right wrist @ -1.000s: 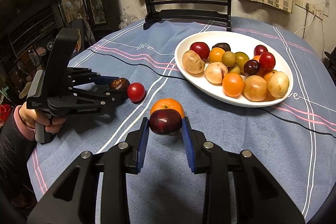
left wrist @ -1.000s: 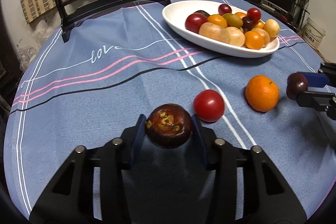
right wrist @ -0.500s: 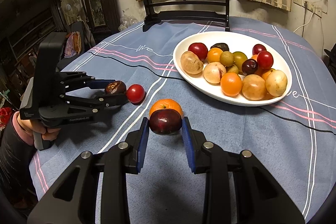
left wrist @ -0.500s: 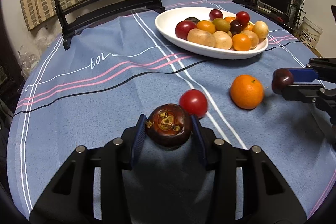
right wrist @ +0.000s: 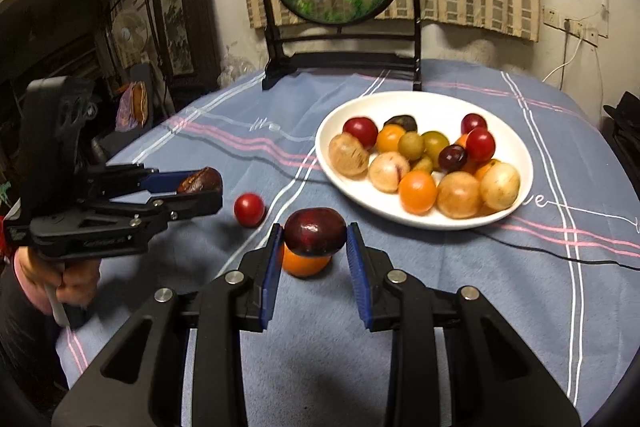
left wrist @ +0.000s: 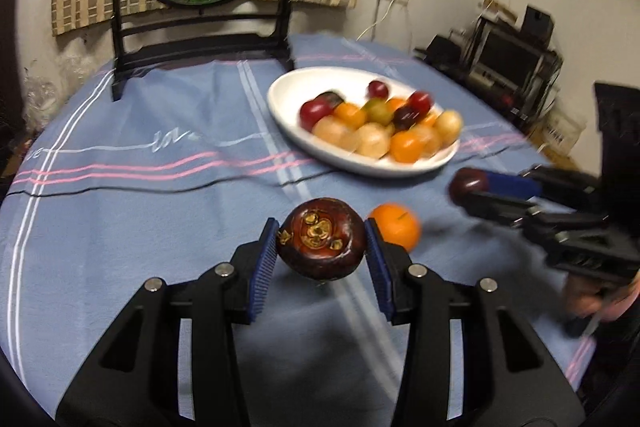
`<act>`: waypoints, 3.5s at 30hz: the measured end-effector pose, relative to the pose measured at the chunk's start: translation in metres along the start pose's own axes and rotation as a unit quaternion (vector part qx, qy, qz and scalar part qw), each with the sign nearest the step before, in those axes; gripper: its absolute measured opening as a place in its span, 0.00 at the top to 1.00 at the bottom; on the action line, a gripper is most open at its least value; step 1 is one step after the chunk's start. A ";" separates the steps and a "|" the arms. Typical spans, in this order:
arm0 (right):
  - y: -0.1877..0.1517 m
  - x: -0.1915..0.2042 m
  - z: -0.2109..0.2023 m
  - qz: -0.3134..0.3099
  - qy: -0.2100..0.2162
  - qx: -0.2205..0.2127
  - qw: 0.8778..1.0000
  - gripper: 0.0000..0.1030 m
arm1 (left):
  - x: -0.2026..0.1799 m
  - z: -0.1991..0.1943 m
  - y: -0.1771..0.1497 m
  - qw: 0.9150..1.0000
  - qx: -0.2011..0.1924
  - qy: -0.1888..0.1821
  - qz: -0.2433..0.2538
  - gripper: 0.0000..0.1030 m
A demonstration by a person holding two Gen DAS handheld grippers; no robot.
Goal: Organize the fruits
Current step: 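Carry both fruits onto the white plate and open both grippers, then withdraw both grippers from the plate toward the remaining fruits, then move the right gripper to the mandarin and close on it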
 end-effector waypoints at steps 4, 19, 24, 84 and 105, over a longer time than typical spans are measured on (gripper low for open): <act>0.012 -0.011 -0.005 0.017 -0.003 -0.013 1.000 0.69 | -0.018 0.001 0.019 1.000 -0.011 -0.004 0.007 0.57; 0.089 -0.124 0.015 0.131 -0.054 -0.094 0.985 0.69 | -0.045 0.088 0.140 0.999 -0.003 0.045 0.006 0.57; 0.091 -0.146 0.041 0.148 -0.057 -0.065 0.985 0.69 | -0.043 0.134 0.161 0.997 0.028 0.077 0.009 0.57; -0.008 0.010 0.069 -0.057 -0.001 0.111 0.992 0.43 | 0.053 0.030 0.035 0.967 0.002 0.226 -0.117 0.03; -0.009 0.012 0.077 -0.062 -0.003 0.118 0.991 0.56 | 0.054 0.029 0.035 0.966 0.004 0.230 -0.116 0.03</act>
Point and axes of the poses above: each gripper's, at about its wrist camera, not at the fingertips, and z roughly the way its jaws point, x to its left, y to its top, the point moved 3 cm from there along z, roughly the way its jaws point, and after that the axes turned 7 degrees about y, right-handed, at the moved point
